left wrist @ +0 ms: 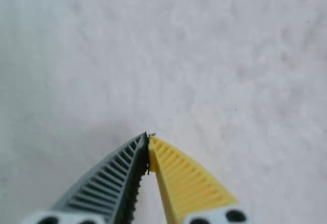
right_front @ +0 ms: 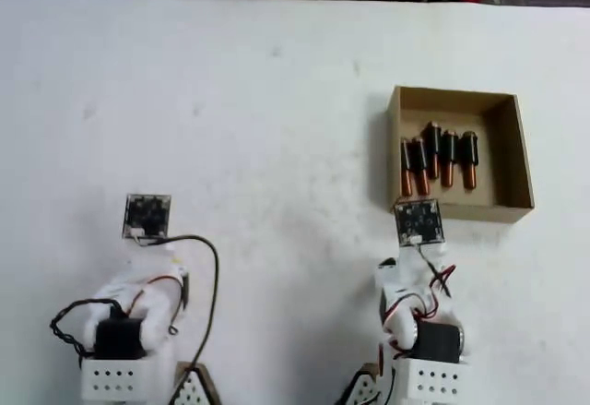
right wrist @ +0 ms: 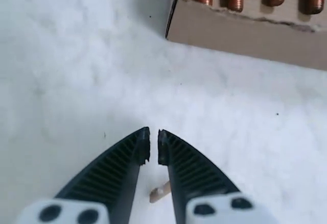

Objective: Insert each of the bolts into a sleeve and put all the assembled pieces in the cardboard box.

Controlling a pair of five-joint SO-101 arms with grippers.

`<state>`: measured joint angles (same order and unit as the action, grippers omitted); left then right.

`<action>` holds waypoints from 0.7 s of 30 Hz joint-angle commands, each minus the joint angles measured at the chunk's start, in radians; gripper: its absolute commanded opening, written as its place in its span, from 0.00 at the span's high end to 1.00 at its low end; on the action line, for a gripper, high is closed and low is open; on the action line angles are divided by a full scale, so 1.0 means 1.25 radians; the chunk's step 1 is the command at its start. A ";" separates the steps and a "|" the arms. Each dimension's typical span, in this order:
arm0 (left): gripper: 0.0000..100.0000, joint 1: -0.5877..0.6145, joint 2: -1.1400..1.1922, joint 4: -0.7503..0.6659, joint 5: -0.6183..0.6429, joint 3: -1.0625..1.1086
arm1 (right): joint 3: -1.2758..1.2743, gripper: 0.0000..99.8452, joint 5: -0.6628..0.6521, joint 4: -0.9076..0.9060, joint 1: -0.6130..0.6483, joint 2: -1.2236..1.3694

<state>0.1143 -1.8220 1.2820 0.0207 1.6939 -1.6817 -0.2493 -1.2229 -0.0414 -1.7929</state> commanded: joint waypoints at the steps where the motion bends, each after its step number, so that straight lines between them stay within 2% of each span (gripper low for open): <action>1: 0.98 0.008 -0.004 0.002 0.004 0.000 | -0.007 0.98 0.034 -0.013 0.001 -0.003; 4: 0.98 0.008 -0.004 0.002 0.004 0.000 | -0.007 0.98 0.158 -0.013 0.001 -0.003; 6: 0.98 0.008 -0.004 0.002 0.004 0.000 | -0.007 0.98 0.201 -0.013 0.003 -0.003; 21: 0.98 0.007 -0.004 0.002 0.000 0.000 | -0.007 0.98 0.188 -0.033 0.034 -0.003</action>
<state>0.1143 -1.8220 1.2820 0.0207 1.6939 -1.6817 -0.0192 -1.2597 -0.0107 -1.7929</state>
